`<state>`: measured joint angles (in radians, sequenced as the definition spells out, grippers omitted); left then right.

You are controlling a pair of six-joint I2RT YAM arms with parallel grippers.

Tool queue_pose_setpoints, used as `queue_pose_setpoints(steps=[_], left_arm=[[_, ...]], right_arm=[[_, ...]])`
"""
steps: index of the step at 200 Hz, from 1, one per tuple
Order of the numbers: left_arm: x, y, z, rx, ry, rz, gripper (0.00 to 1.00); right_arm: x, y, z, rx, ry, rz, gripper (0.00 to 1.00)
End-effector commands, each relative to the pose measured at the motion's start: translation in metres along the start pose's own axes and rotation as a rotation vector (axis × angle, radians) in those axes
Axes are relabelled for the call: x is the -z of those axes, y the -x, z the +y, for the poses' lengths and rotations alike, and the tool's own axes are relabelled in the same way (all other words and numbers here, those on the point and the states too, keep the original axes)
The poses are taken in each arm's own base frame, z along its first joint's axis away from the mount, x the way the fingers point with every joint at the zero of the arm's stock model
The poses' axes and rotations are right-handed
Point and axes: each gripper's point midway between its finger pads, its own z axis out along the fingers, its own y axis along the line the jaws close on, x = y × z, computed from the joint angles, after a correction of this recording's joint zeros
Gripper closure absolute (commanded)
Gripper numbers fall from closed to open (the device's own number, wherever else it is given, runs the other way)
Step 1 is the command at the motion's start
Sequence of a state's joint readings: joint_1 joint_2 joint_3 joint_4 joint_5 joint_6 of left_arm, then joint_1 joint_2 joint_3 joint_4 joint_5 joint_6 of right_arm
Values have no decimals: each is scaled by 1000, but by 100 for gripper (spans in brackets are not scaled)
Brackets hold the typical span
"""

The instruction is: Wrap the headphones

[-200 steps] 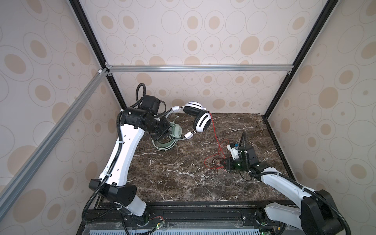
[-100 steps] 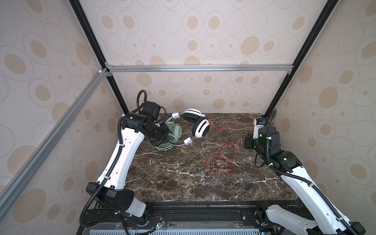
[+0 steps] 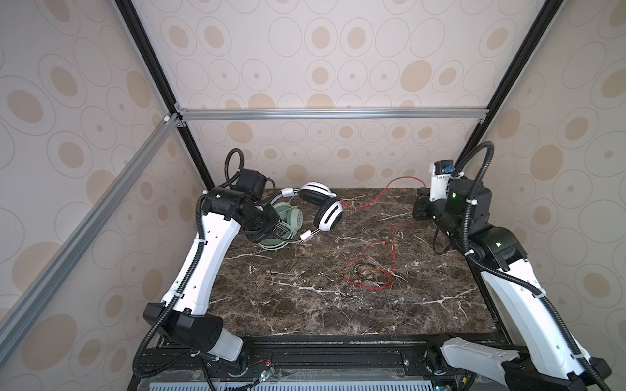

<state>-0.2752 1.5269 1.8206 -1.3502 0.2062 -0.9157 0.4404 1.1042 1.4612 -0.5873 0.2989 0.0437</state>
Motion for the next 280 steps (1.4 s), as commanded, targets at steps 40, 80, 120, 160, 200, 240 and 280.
queue_pose_setpoints(steps=[40, 80, 120, 160, 200, 240, 280], left_arm=[[-46, 33, 54, -152, 363, -131, 100], [-54, 27, 43, -248, 353, -212, 100], [-61, 12, 36, -317, 466, -232, 100], [-68, -7, 16, -370, 467, -230, 100], [-74, -27, -9, -436, 388, -216, 100], [-69, -41, -32, -522, 298, -236, 100], [-69, -44, -30, -547, 304, -245, 100]], right_arm=[[41, -48, 50, 247, 214, 19, 100], [71, -42, 103, 334, 503, -37, 100], [80, -23, 138, 392, 624, -66, 100], [81, -14, 177, 408, 741, -75, 100], [48, -17, 191, 404, 676, -31, 100], [-5, -33, 183, 482, 463, 101, 100], [-24, -25, 162, 511, 286, 120, 100]])
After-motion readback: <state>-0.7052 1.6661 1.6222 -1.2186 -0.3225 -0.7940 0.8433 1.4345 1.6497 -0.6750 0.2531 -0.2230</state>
